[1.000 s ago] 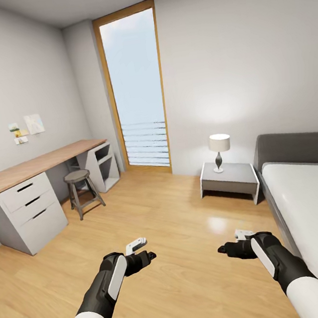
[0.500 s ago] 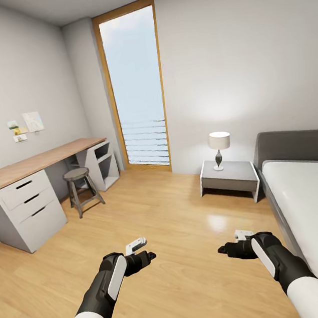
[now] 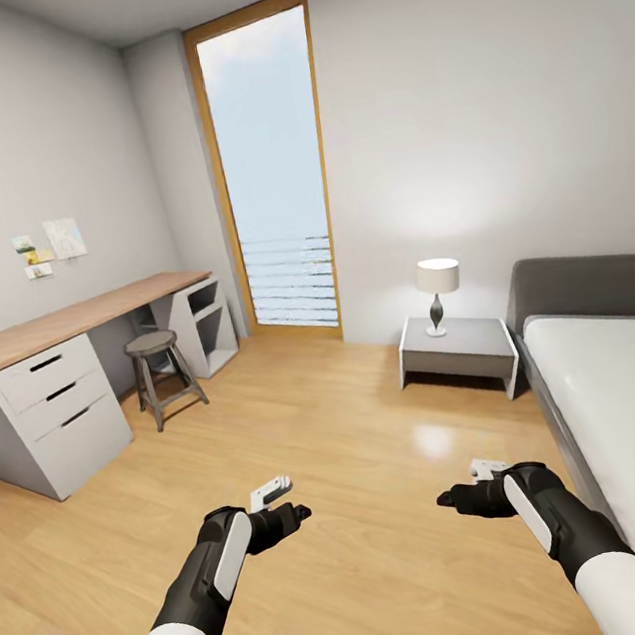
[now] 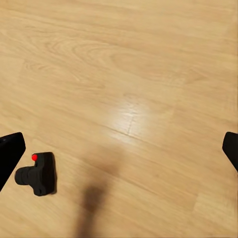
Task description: Attach the digital camera to the camera tripod in the bedroom.
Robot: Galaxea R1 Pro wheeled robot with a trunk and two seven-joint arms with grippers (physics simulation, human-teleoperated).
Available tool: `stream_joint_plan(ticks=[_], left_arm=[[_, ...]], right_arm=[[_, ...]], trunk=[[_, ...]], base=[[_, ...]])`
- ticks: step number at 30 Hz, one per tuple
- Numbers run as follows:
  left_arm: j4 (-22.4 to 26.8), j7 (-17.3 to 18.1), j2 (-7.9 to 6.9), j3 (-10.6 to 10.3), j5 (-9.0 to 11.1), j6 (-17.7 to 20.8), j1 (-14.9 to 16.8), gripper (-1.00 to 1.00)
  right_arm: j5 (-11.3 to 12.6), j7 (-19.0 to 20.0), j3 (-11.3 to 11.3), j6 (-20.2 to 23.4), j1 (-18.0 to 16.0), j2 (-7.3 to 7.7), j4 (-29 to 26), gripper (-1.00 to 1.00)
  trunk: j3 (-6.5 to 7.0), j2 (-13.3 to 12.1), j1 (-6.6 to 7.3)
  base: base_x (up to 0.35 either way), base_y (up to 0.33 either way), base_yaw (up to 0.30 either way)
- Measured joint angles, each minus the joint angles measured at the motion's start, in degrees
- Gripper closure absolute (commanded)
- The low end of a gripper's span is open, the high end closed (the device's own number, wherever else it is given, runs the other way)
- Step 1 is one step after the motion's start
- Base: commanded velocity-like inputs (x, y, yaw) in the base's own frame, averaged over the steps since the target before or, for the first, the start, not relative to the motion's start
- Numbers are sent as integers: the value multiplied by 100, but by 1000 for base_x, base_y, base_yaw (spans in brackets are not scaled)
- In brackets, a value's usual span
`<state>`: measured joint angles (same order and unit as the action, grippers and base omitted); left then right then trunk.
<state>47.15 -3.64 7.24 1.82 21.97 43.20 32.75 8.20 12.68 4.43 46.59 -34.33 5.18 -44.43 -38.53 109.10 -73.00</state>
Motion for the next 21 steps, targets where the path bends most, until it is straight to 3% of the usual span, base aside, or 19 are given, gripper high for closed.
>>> stream_joint_plan(ticks=[4, 5, 21], left_arm=[[-1, -1, 0, 7, 93, 0, -1, -100], [-13, -3, -3, 15, 201, -7, -1, -100], [-99, -48, -181, 19, 237, -2, -2, -100]], right_arm=[[-2, 1, 2, 76, 2, 1, -37, -100], [-17, -9, -1, 120, 3, -6, -61, -100], [21, 2, 2, 154, 0, -52, -179, -100]], trunk=[[-72, 160, -88], [-90, 201, -110], [-377, 842, -461]], base=[[0, 0, 0], [0, 0, 0], [0, 0, 0]])
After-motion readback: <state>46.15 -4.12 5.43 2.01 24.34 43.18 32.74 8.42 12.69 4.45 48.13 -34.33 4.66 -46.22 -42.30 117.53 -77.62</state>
